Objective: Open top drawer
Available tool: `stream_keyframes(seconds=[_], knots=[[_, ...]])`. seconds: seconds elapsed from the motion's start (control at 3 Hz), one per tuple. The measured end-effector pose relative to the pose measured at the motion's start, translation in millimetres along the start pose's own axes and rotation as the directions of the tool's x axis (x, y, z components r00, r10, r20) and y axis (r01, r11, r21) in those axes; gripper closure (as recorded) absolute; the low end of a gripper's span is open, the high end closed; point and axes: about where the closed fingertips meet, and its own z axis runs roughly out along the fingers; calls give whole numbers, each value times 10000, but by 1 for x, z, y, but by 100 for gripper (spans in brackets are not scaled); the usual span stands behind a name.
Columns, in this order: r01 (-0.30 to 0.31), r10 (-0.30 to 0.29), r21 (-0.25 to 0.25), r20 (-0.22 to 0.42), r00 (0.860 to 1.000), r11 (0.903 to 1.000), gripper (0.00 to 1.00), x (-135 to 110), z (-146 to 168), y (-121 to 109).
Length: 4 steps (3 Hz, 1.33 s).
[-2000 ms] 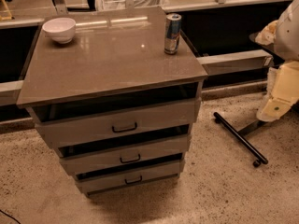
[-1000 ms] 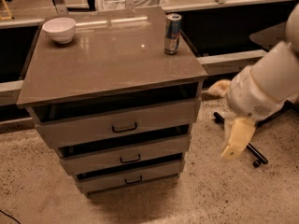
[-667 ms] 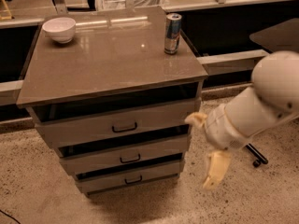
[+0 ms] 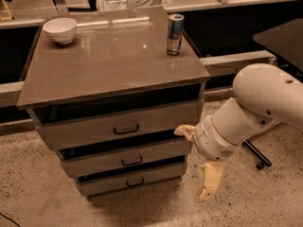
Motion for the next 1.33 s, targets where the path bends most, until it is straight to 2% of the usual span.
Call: stream_keyframes(seconds=[0.33,0.67,1.0,1.33], knots=[[1651,-1652,-78,-134,9862,9862,0,-16,22,-23],[2843,-2818,413,-574,9578,9578,0,-24,46,-58],[3409,-3331,781,-970,9379,9369,0,-26,80,-90],[3336,-3231,1177,-996,9411,9354,0,-28,91,-125]])
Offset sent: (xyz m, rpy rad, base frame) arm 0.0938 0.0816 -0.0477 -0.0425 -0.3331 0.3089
